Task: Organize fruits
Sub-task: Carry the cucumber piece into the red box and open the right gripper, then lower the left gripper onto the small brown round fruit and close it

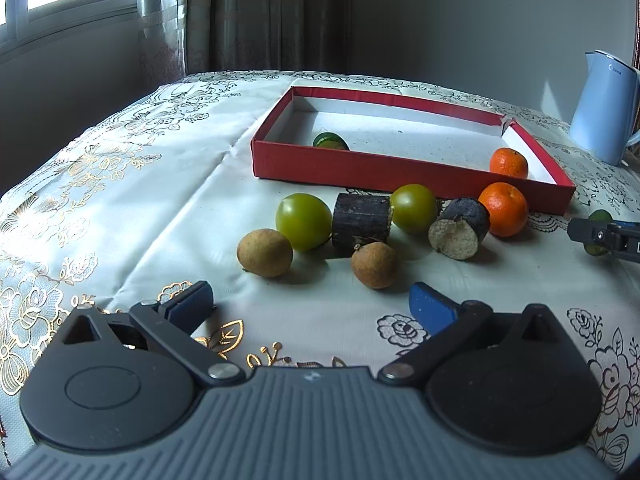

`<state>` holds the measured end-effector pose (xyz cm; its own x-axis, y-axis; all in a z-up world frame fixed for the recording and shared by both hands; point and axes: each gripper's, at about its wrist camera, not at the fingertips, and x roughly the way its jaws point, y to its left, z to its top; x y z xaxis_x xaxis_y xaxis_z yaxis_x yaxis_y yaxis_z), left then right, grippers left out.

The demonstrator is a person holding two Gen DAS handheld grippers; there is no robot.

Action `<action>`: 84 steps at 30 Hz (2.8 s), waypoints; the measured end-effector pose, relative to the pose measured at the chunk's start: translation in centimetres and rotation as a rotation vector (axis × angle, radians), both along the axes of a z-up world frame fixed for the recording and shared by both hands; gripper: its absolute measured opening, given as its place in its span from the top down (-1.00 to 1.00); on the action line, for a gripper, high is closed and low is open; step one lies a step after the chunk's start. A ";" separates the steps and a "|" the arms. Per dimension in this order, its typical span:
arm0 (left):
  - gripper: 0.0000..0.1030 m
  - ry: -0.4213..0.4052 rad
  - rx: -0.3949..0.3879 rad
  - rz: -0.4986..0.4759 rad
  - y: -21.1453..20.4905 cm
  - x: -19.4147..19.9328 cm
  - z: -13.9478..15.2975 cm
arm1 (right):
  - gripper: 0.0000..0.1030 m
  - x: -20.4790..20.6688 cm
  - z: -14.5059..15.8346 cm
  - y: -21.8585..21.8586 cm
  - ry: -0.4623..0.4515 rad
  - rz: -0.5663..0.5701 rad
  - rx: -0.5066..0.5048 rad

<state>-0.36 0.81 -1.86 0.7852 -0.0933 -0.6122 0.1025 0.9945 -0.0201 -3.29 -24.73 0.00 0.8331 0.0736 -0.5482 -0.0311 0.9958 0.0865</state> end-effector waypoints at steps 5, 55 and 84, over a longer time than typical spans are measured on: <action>-1.00 0.000 0.000 0.000 0.0 0.0 0.0 | 0.18 1.1 2.0 1.0 -0.053 0.031 -0.031; -1.00 -0.006 -0.019 -0.008 0.2 -0.2 -0.1 | -0.70 -0.1 0.4 -2.3 -0.114 -0.136 -0.012; 0.27 -0.070 -0.105 -0.141 -1.6 -0.6 0.2 | -0.70 0.0 -0.5 -4.3 -0.079 -0.135 0.134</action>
